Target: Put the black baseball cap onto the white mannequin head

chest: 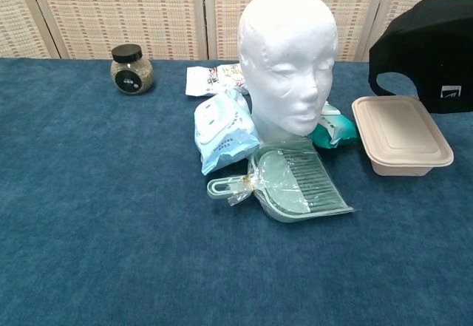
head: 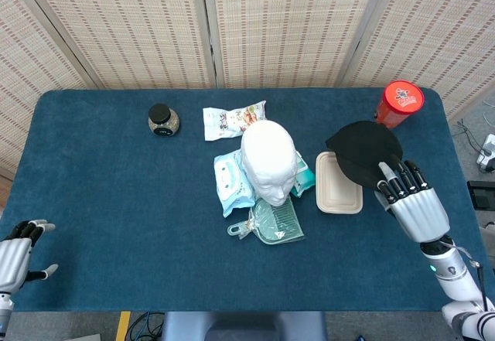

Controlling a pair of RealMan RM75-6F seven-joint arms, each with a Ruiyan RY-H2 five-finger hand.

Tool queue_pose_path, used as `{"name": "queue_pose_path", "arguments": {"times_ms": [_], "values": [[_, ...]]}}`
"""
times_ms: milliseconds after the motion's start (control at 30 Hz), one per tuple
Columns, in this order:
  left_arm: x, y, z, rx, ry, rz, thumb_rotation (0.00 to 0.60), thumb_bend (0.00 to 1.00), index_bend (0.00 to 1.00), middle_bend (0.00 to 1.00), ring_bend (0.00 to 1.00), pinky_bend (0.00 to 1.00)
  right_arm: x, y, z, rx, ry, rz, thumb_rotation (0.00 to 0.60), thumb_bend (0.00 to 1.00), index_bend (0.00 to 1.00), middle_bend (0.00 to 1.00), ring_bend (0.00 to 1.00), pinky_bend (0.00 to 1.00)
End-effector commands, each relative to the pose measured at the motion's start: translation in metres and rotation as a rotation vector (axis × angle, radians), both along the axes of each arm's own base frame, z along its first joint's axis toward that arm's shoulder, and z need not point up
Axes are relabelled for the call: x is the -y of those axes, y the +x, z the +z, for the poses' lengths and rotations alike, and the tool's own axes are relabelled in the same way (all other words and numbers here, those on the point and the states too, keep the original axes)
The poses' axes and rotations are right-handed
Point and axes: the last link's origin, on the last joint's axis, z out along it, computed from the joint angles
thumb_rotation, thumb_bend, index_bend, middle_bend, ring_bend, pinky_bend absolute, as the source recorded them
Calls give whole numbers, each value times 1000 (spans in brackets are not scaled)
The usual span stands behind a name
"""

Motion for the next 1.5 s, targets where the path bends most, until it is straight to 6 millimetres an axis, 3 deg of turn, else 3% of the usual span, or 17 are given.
{"name": "queue_pose_path", "arguments": {"times_ms": [33, 300, 567, 1000, 1500], "values": [[0, 0, 0, -1, 0, 0, 600, 23, 278, 230, 158, 406, 3, 7, 9, -22, -29, 18, 600, 472, 743, 362, 210, 327], [1, 0, 1, 0, 0, -3, 600, 23, 277, 230, 158, 406, 13, 23, 29, -67, -84, 42, 600, 472, 743, 362, 210, 327], [1, 0, 1, 1, 3, -3, 600, 23, 277, 230, 158, 406, 37, 57, 34, -106, -119, 102, 600, 472, 743, 362, 210, 327], [2, -1, 4, 5, 7, -1, 600, 23, 277, 230, 158, 406, 72, 115, 11, -155, -105, 197, 600, 472, 743, 362, 210, 327], [2, -2, 7, 12, 8, 6, 600, 23, 278, 230, 158, 406, 75, 167, -20, -287, -52, 362, 600, 471, 743, 365, 210, 327]]}}
